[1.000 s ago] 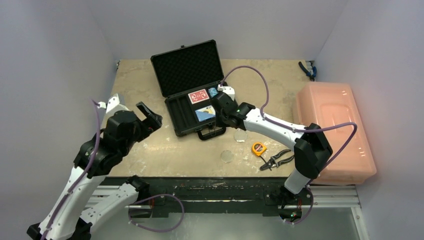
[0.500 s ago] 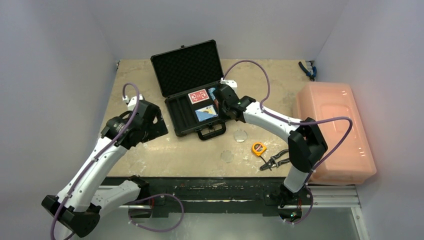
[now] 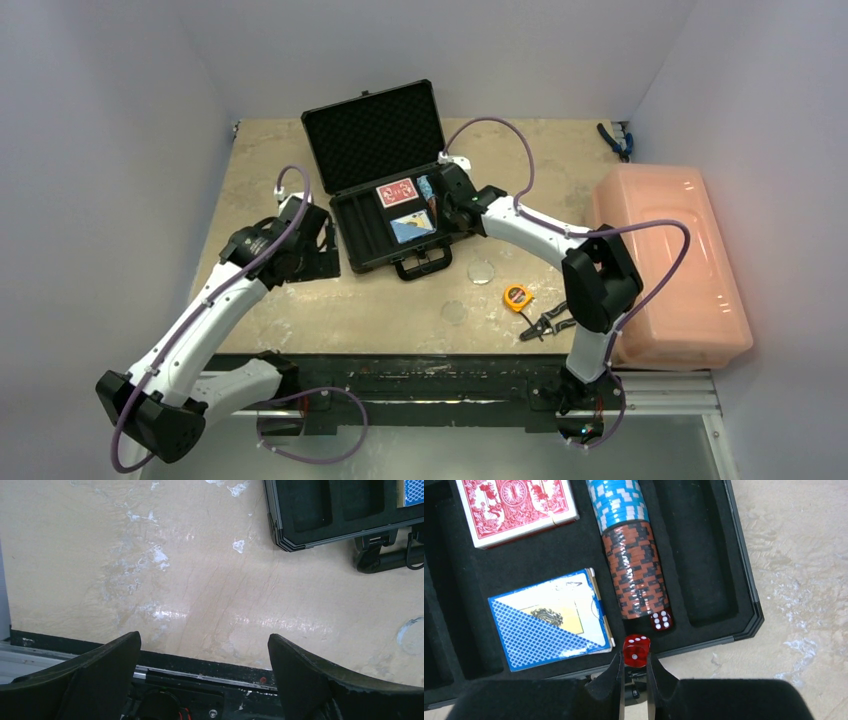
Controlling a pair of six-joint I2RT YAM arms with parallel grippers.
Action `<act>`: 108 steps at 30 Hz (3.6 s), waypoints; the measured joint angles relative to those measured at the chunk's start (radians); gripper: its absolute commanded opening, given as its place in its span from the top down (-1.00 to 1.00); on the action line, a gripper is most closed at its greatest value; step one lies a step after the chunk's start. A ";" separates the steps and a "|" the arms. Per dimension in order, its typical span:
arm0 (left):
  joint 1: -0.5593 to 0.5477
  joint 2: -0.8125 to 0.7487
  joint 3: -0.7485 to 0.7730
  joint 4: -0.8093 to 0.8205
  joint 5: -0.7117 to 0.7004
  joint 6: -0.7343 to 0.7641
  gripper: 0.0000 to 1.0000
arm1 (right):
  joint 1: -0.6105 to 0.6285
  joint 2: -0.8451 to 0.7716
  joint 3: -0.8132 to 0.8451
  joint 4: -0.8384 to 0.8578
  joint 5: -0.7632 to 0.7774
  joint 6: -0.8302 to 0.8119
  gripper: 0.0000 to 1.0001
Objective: Pack up texas hold em set
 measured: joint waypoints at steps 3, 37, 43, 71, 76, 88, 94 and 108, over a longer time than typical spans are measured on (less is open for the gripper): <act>0.000 -0.024 -0.015 0.014 -0.003 0.047 -1.00 | -0.002 0.017 0.016 0.008 -0.013 -0.013 0.98; 0.003 -0.206 -0.111 0.143 0.054 0.167 -1.00 | -0.027 0.092 0.029 0.046 -0.064 -0.102 0.91; 0.003 -0.206 -0.111 0.144 0.054 0.175 -1.00 | -0.035 0.092 0.029 0.046 -0.091 -0.105 0.46; 0.003 -0.152 -0.111 0.151 0.060 0.198 -1.00 | -0.039 -0.134 -0.013 0.027 -0.080 -0.100 -0.51; 0.003 -0.183 -0.111 0.175 0.114 0.211 -1.00 | -0.039 -0.227 -0.118 0.040 -0.060 -0.087 -0.97; 0.003 -0.227 -0.131 0.172 0.070 0.200 -1.00 | -0.039 -0.455 -0.313 0.094 0.078 -0.010 -0.98; 0.003 -0.214 -0.134 0.177 0.108 0.182 -1.00 | -0.040 -0.462 -0.313 0.084 0.132 0.022 -0.98; -0.192 -0.029 -0.158 0.321 0.222 0.116 -0.85 | -0.134 -0.478 -0.311 -0.006 0.177 0.042 -0.98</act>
